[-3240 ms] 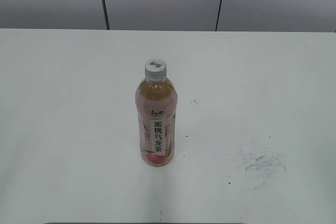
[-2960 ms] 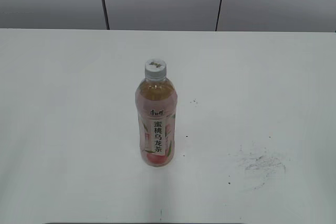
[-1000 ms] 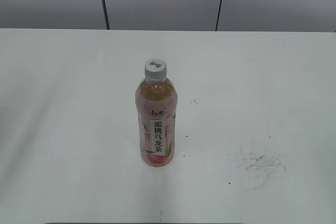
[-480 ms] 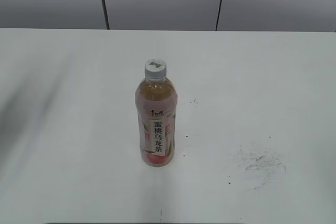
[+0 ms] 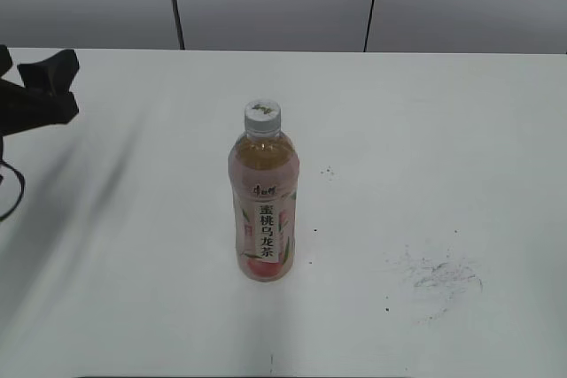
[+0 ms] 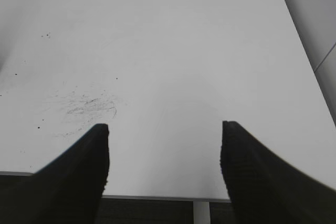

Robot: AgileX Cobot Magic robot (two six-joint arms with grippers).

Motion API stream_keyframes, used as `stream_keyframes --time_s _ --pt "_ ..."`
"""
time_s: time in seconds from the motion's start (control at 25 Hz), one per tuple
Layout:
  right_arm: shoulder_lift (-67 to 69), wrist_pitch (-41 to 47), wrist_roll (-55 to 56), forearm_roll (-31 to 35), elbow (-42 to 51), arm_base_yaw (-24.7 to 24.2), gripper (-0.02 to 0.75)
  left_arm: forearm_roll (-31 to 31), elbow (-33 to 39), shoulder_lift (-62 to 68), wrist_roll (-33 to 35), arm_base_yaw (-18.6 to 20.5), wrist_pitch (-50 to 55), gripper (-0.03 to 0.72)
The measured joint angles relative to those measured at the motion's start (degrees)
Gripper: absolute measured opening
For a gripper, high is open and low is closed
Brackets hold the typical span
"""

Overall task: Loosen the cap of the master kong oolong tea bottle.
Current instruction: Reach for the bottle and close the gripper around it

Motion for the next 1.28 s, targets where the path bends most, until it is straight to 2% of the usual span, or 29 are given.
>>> stream_keyframes --time_s 0.08,0.2,0.4,0.64,0.84,1.08,1.28 --pt "0.00 0.00 0.06 0.00 0.04 0.00 0.502 2.81 2.61 2.88 -0.48 -0.06 -7.45 0.492" --pt "0.00 0.00 0.12 0.00 0.19 0.00 0.502 8.46 5.70 6.47 -2.44 -0.06 -13.20 0.491" --pt "0.00 0.00 0.15 0.00 0.44 0.00 0.502 24.26 7.88 9.47 -4.56 -0.13 -14.15 0.491" --pt "0.00 0.00 0.25 0.00 0.44 0.00 0.502 37.85 7.95 9.58 -6.11 -0.13 -14.57 0.505" --pt "0.00 0.00 0.29 0.00 0.44 0.00 0.502 43.30 7.89 9.58 -9.69 -0.13 -14.63 0.615" --pt "1.13 0.00 0.36 0.00 0.44 0.00 0.502 51.65 2.94 10.70 -15.24 -0.23 -14.78 0.635" --pt "4.18 0.05 0.36 0.00 0.49 0.00 0.502 55.01 -1.57 15.69 -18.34 -0.58 -15.04 0.635"
